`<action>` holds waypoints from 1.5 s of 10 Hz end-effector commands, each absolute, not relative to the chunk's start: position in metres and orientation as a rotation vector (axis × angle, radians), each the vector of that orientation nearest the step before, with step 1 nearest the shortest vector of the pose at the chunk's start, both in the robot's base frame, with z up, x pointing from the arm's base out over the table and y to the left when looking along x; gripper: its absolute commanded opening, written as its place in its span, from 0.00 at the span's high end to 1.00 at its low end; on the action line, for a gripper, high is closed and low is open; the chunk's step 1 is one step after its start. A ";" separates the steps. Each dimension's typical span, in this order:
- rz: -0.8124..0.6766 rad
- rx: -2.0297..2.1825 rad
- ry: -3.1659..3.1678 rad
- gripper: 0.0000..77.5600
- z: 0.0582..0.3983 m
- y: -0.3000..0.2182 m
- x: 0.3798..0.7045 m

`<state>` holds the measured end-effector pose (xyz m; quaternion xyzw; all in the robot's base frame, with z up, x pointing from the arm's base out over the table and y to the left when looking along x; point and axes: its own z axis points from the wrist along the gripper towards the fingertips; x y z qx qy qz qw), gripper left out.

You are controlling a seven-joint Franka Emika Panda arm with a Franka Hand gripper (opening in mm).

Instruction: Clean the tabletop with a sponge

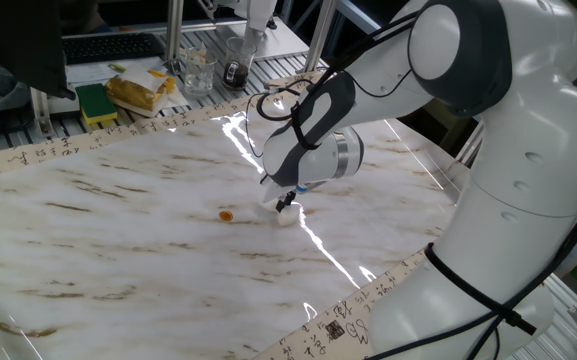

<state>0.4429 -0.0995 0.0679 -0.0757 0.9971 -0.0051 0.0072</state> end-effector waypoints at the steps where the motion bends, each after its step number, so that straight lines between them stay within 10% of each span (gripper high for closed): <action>1: -0.018 -0.233 3.117 0.99 0.069 -0.100 0.444; 15: 0.004 0.151 3.158 0.99 0.088 -0.025 0.458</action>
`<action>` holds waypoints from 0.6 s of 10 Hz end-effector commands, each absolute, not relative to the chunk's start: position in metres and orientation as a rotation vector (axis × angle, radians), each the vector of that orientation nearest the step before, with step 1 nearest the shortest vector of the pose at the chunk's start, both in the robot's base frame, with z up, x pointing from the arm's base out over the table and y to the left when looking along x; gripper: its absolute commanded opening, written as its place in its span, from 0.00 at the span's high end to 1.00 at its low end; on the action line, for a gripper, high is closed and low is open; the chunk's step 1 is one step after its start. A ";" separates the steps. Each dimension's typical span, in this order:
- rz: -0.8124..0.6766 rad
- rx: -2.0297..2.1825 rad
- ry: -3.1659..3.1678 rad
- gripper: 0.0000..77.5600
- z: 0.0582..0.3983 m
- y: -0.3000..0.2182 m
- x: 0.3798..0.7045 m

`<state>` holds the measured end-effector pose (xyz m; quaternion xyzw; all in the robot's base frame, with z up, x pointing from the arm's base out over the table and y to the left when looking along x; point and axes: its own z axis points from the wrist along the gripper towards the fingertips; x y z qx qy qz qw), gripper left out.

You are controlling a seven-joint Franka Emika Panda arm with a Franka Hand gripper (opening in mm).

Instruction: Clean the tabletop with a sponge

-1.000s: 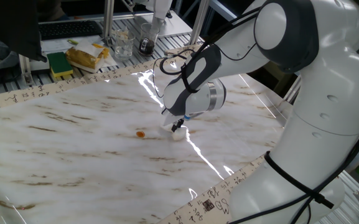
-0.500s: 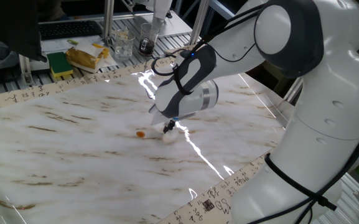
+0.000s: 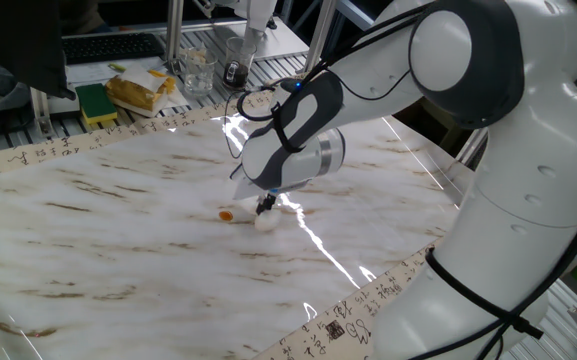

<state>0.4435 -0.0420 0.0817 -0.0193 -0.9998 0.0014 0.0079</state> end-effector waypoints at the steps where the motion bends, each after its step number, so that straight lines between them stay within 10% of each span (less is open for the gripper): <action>1: -0.004 -0.171 -3.112 0.99 0.091 -0.019 0.462; 6: -0.013 -0.230 -3.110 0.99 0.088 -0.002 0.475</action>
